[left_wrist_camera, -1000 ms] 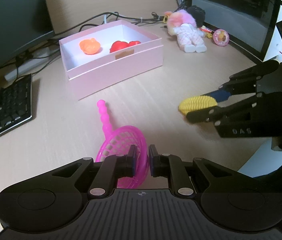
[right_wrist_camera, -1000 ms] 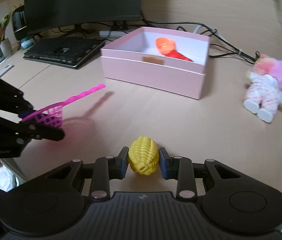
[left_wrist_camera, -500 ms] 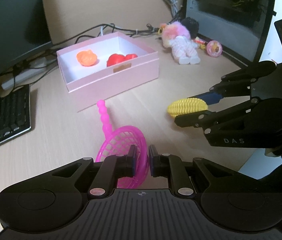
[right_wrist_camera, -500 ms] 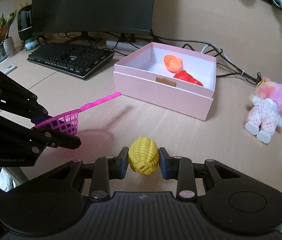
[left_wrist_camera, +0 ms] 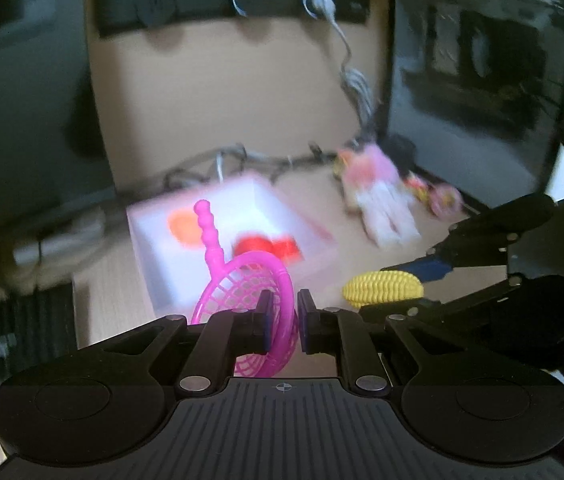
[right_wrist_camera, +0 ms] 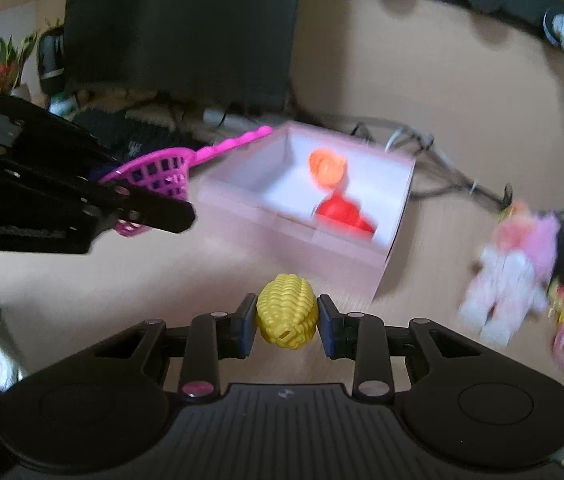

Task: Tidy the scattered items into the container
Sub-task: 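Carry the net and corn toy to the pink box and release them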

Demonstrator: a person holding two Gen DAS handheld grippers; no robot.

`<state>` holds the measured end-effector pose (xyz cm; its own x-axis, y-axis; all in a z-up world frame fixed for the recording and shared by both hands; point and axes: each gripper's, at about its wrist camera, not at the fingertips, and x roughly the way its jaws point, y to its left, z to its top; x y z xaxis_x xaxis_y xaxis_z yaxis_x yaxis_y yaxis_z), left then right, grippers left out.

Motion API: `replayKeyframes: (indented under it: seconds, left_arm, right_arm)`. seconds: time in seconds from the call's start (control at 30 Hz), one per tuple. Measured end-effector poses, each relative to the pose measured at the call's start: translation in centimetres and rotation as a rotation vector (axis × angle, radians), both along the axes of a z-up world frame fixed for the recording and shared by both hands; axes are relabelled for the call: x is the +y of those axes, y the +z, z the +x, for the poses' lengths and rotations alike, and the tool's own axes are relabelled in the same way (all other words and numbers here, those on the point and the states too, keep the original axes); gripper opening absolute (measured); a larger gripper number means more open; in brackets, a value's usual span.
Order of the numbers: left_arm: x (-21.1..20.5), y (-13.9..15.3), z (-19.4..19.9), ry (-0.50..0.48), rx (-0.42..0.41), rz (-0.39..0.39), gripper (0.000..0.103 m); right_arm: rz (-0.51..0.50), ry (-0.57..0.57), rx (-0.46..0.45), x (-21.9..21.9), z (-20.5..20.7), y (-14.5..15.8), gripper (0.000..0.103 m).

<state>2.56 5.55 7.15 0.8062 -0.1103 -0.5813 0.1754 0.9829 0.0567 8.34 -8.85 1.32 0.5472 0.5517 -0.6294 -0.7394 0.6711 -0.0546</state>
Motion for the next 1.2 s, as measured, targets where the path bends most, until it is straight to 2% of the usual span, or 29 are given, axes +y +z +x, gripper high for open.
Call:
replayKeyframes:
  seconds: [0.17,0.27,0.3,0.33,0.37,0.4,0.5,0.6,0.67,0.73,0.87,1.0,1.13,1.2]
  left_arm:
    - [1.8,1.8,5.6,0.030,-0.112,0.069,0.015]
    - [2.5,2.4,9.2,0.039,-0.151,0.116,0.017]
    - [2.9,2.4,10.3,0.029,-0.145,0.106,0.020]
    - [3.4,2.3,11.5,0.020,-0.134,0.082,0.034]
    - [3.8,2.0,12.4,0.016,-0.112,0.058,0.055]
    - [4.0,1.7,13.1,0.015,-0.090,0.046,0.061]
    - [4.0,0.1,14.3,0.038,-0.030,0.054,0.063]
    - [3.8,-1.4,14.6,0.048,0.037,0.035,0.068]
    - [3.3,-2.0,14.2,0.055,0.063,0.033,0.084]
    - [2.9,-2.5,13.8,0.053,0.082,0.033,0.090]
    - [1.7,-2.9,12.4,0.026,0.114,0.005,0.093]
    - [0.1,-2.8,11.0,-0.016,0.130,-0.036,0.094]
    - [-2.0,-3.5,10.0,-0.054,0.146,-0.049,0.095]
    - [-2.9,-3.9,9.7,-0.072,0.158,-0.038,0.095]
  right_arm:
    - [0.076,-0.014,-0.098,1.7,5.1,2.5,0.031]
    - [0.107,0.002,-0.151,3.1,8.3,2.8,0.031]
    - [0.116,0.018,-0.166,3.6,9.4,2.7,0.037]
    - [0.108,0.022,-0.164,3.7,10.0,2.3,0.046]
    - [0.097,0.024,-0.159,3.7,10.6,2.0,0.060]
    - [0.086,0.027,-0.154,3.7,11.1,1.6,0.062]
    - [0.057,0.017,-0.132,3.1,12.4,0.4,0.062]
    - [0.042,-0.053,-0.087,0.7,12.8,-1.0,0.062]
    - [0.039,-0.128,-0.057,-1.5,12.9,-1.8,0.066]
    - [0.034,-0.207,-0.032,-3.5,13.1,-2.5,0.067]
    - [0.038,-0.408,-0.017,-7.2,14.5,-3.4,0.078]
    - [0.113,-0.586,0.053,-10.4,17.2,-4.1,0.081]
    - [0.177,-0.656,0.119,-11.3,20.2,-5.8,0.082]
    - [0.195,-0.661,0.144,-11.4,21.5,-6.6,0.087]
